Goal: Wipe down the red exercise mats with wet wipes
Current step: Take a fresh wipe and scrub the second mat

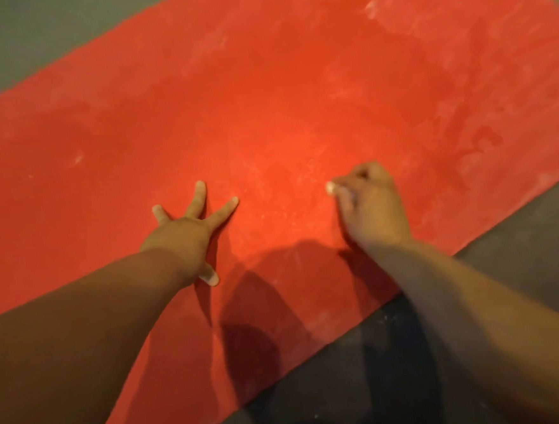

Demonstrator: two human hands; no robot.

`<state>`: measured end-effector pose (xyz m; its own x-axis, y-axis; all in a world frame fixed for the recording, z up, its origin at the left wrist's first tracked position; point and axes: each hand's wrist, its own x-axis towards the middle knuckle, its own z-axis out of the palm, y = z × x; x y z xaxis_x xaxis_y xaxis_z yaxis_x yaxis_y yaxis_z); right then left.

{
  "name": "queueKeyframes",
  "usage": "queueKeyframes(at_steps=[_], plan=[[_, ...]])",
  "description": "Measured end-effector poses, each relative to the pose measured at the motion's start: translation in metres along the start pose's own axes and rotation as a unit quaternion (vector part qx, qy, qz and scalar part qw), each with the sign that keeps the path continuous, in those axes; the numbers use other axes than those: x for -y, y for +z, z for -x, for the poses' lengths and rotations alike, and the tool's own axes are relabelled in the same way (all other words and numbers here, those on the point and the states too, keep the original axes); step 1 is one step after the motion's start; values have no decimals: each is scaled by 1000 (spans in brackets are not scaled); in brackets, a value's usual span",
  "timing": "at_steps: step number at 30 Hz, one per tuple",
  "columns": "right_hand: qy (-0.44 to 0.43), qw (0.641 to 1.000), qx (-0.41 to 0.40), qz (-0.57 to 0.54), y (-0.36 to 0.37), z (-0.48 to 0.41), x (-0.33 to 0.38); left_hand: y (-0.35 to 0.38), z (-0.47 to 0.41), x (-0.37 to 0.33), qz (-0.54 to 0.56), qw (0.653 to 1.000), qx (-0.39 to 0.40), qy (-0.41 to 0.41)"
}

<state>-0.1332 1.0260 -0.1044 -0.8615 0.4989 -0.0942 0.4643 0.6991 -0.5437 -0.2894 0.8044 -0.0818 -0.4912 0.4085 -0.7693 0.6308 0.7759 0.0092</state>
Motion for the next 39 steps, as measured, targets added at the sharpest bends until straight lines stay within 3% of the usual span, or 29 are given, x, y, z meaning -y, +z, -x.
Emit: queueKeyframes(at_steps=[1, 2, 5, 8, 11, 13, 15, 18, 21, 24, 26, 29, 32, 35, 37, 39], plan=[[18, 998, -59, 30, -2, -10, -6, -1, 0, 0, 1, 1000, -2, 2], [20, 996, -57, 58, -5, -9, -2, -1, 1, 0, 1, 1000, -3, 3], [-95, 994, 33, 34, 25, 37, 45, 0, 4, 3, 5, 1000, -12, 2], [-235, 961, 143, -26, 53, 108, 76, 3, 5, 4, -3, 1000, -28, 8], [-308, 933, 183, -34, 62, 130, 74, 4, 4, 8, -2, 999, -34, 9], [-253, 959, 126, -10, 52, 104, 52, 5, 3, 7, 0, 999, -40, 8], [-135, 991, 15, 3, 28, 72, 20, 9, 7, 8, 11, 999, -53, 3], [1, 998, -45, 36, 0, 49, -9, 25, 22, 15, 45, 997, -66, 0], [-29, 998, 24, 50, 14, 75, 14, 49, 44, 27, 1, 999, -37, 4], [-201, 968, 148, 7, 39, 143, 62, 64, 58, 37, -6, 1000, -20, -4], [-257, 942, 210, -43, 44, 168, 73, 65, 59, 37, -5, 1000, -18, -4], [-245, 955, 169, -18, 31, 148, 50, 60, 55, 31, -15, 1000, -11, -12], [-73, 997, 30, 19, 1, 114, 1, 57, 52, 28, -16, 1000, -7, -21], [98, 993, -39, 48, -18, 103, -31, 57, 51, 28, -21, 1000, -10, -17], [75, 994, -38, 68, -9, 108, -13, 56, 51, 29, -26, 999, -17, -14], [-97, 992, 22, 73, 14, 127, 19, 56, 52, 29, -29, 999, -23, -13]])
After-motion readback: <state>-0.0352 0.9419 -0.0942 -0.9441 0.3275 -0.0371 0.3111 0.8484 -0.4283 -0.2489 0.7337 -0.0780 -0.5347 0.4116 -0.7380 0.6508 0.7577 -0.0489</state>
